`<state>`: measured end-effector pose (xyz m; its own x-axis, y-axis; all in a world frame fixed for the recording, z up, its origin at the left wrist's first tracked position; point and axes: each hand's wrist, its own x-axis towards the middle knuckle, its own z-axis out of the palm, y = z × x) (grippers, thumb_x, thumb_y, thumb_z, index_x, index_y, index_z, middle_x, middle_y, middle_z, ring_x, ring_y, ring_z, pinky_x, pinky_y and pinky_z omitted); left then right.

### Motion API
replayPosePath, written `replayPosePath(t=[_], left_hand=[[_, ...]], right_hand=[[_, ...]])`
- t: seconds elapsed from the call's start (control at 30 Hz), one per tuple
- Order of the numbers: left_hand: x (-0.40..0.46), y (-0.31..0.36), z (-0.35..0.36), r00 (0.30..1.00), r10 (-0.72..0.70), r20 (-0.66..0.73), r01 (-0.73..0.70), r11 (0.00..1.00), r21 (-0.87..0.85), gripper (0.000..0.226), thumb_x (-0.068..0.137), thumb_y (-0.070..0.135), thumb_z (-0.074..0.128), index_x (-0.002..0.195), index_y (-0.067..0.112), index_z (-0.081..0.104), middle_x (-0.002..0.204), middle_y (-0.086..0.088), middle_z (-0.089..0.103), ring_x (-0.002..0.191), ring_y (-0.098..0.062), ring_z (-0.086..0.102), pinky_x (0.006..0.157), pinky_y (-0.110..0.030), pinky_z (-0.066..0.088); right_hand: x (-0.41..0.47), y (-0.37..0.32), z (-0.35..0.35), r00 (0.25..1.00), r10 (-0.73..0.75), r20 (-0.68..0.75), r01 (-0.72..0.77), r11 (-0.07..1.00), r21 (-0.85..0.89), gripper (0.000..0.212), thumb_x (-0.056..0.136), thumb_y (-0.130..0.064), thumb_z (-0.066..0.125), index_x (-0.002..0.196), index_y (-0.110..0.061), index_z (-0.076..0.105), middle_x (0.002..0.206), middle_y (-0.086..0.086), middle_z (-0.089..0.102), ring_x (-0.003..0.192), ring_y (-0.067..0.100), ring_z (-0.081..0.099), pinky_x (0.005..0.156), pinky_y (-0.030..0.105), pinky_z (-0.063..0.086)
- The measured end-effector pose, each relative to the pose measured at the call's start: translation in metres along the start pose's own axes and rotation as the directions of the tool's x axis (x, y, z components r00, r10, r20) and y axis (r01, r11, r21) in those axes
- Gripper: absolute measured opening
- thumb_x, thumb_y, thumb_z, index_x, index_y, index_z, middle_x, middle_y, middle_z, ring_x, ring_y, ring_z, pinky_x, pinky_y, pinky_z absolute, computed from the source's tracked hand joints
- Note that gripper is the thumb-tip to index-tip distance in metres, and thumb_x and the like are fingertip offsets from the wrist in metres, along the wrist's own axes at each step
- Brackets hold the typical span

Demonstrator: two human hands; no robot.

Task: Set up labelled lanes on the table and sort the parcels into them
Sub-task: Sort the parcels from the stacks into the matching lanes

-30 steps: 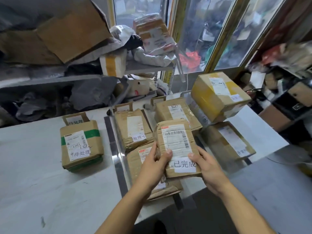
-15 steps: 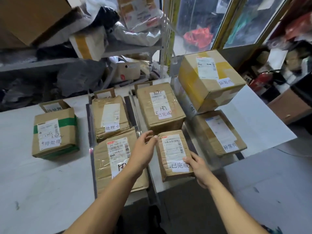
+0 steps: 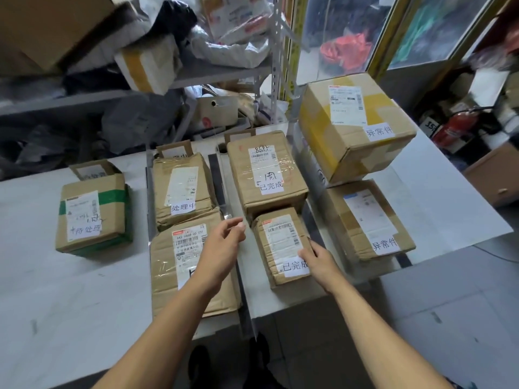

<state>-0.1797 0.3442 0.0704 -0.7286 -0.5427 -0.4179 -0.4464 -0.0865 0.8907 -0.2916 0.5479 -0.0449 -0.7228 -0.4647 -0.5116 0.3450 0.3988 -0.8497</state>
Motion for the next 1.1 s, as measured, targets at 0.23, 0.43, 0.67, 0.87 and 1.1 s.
replayPosePath(t=[0.23,0.43,0.67,0.87,1.1], left_hand=[[-0.002,0.003,-0.007,0.999,0.046,0.005,-0.046,0.999,0.006,0.021,0.101,0.033,0.052,0.121,0.035,0.058,0.118,0.009,0.065,0.110,-0.005,0.061,0.101,-0.037,0.048],[-0.005,0.012,-0.042,0.990,0.119,-0.075,-0.119,0.993,-0.005,0.019,0.100,0.032,0.055,0.117,0.036,0.062,0.117,0.010,0.067,0.113,-0.007,0.061,0.095,-0.032,0.050],[-0.022,0.020,-0.134,0.916,0.263,-0.303,-0.281,0.959,-0.019,0.022,0.099,0.021,0.056,0.120,0.029,0.060,0.111,0.014,0.066,0.099,0.009,0.063,0.083,-0.017,0.055],[-0.050,-0.014,-0.251,0.852,0.219,-0.476,-0.277,0.959,-0.054,0.021,0.100,0.028,0.055,0.117,0.038,0.059,0.107,0.027,0.061,0.095,0.016,0.058,0.067,-0.004,0.048],[-0.094,-0.093,-0.403,0.769,0.118,-0.628,-0.224,0.970,-0.093,0.022,0.097,0.019,0.060,0.115,0.032,0.061,0.111,0.017,0.064,0.096,0.015,0.059,0.073,-0.001,0.045]], right_hand=[[-0.015,-0.037,0.002,0.969,-0.204,-0.137,0.165,0.954,-0.251,0.050,0.099,-0.035,0.057,0.148,-0.030,0.044,0.129,-0.026,0.052,0.119,-0.002,0.054,0.095,0.021,0.044],[-0.031,-0.127,0.047,0.869,-0.492,-0.044,0.441,0.813,-0.381,0.057,0.095,-0.040,0.057,0.149,-0.028,0.043,0.143,-0.012,0.053,0.129,-0.002,0.046,0.107,0.027,0.042],[-0.047,-0.199,0.157,0.722,-0.668,0.181,0.681,0.641,-0.354,0.057,0.093,-0.038,0.058,0.146,-0.021,0.047,0.134,-0.011,0.057,0.116,-0.011,0.052,0.091,0.006,0.042],[-0.066,-0.220,0.286,0.644,-0.656,0.394,0.765,0.528,-0.370,0.060,0.094,-0.043,0.055,0.149,-0.023,0.042,0.142,-0.006,0.055,0.120,0.001,0.051,0.092,0.011,0.039],[-0.093,-0.203,0.465,0.612,-0.544,0.573,0.788,0.483,-0.383,0.059,0.095,-0.042,0.062,0.148,-0.029,0.042,0.145,-0.007,0.052,0.120,0.004,0.052,0.100,0.023,0.043]])
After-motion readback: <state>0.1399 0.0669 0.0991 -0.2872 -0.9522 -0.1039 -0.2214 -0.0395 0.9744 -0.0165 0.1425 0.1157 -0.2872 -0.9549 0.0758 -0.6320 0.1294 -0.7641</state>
